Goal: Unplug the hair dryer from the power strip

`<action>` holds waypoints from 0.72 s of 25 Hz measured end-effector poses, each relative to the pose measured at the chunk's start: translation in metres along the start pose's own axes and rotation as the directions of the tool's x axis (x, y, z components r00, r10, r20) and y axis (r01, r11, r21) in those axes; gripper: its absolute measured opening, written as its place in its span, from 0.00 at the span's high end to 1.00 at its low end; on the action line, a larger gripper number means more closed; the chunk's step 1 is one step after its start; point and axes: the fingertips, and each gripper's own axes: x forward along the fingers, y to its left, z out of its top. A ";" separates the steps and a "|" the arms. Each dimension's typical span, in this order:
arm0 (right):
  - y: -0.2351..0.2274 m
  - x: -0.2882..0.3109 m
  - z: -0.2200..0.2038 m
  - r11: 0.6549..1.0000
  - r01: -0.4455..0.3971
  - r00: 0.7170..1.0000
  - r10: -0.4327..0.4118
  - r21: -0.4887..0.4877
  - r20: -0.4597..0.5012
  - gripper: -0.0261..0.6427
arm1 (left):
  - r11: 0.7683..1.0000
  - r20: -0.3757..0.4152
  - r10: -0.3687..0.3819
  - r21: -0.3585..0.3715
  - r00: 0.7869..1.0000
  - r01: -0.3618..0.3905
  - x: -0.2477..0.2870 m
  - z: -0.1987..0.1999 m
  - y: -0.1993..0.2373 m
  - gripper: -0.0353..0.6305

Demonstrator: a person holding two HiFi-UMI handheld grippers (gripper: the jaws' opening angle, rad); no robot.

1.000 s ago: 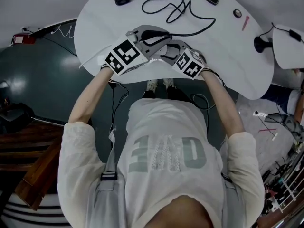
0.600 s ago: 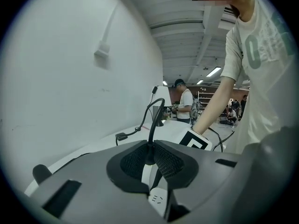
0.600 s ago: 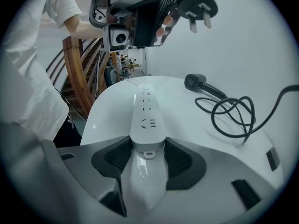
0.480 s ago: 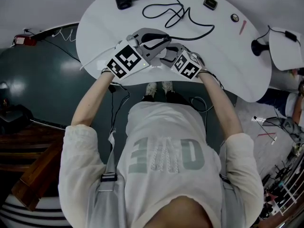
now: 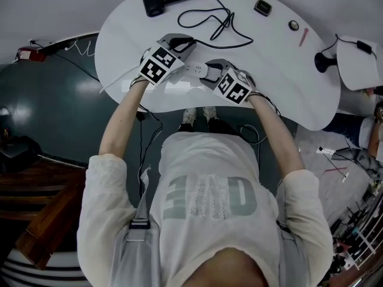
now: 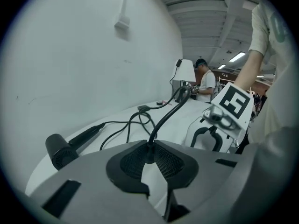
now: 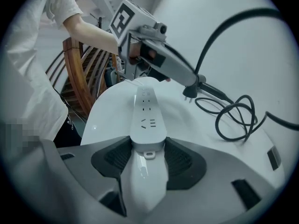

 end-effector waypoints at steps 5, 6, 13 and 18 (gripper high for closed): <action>-0.001 0.000 0.000 1.000 -0.001 1.000 0.001 0.000 0.006 0.61 | 0.996 -0.081 0.093 0.021 0.992 -0.092 0.006 -0.028 0.032 0.86; -0.001 0.000 -0.001 1.000 0.001 1.000 -0.001 0.001 0.005 0.61 | 0.994 -0.093 0.104 0.026 0.990 -0.102 0.007 -0.033 0.035 0.86; -0.001 0.000 0.000 1.000 0.003 1.000 -0.003 0.003 0.011 0.61 | 0.993 -0.127 0.117 0.009 0.985 -0.117 0.006 -0.049 0.042 0.86; 0.000 -0.001 0.000 1.000 0.004 1.000 -0.004 0.006 0.009 0.61 | 0.993 -0.122 0.112 -0.032 0.986 -0.117 0.006 -0.052 0.040 0.86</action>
